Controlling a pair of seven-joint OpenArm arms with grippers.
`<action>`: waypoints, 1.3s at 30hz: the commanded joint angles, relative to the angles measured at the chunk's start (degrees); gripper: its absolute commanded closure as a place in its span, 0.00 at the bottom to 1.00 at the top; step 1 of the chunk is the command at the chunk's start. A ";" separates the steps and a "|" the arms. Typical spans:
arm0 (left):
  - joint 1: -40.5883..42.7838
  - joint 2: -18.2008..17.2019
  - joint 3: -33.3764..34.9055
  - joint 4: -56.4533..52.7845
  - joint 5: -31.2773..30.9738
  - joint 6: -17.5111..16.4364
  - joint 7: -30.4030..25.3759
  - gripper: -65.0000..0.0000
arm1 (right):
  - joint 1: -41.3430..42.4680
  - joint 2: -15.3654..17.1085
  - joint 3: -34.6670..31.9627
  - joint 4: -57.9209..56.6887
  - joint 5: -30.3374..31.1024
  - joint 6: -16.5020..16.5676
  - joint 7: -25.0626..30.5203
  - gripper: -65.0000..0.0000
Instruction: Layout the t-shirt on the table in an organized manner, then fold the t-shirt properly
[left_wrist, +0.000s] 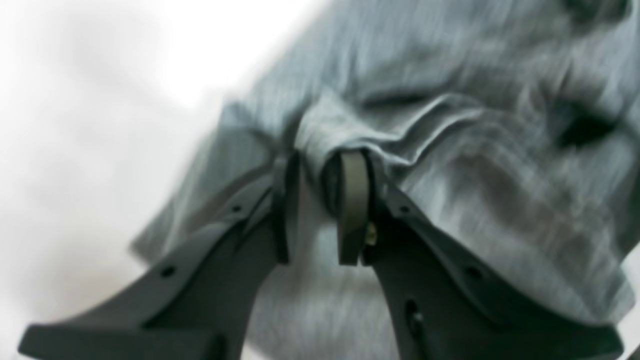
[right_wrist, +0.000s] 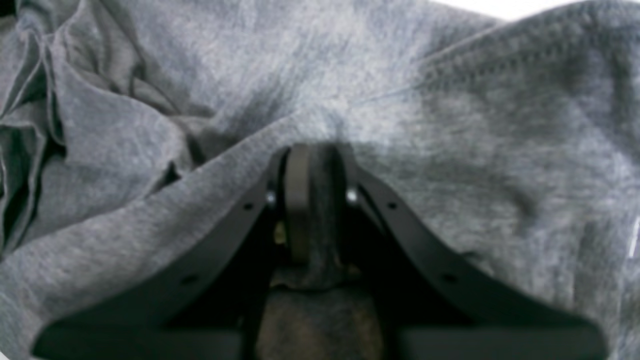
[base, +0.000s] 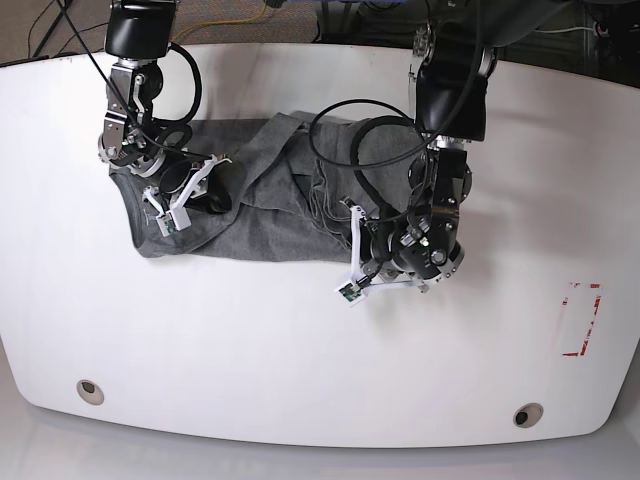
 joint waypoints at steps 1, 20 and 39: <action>-3.07 0.51 1.94 0.44 -0.79 -0.06 -2.77 0.84 | -0.11 0.30 -0.12 0.03 -2.34 -0.29 -3.40 0.87; 3.53 -1.85 -0.08 17.93 -9.93 -0.06 -3.21 0.84 | 0.07 0.22 -0.21 0.03 -2.34 -0.29 -3.40 0.87; 3.00 -7.83 4.84 9.23 -12.04 -0.06 -4.97 0.84 | 0.07 0.22 -0.21 0.03 -2.25 -0.29 -3.40 0.87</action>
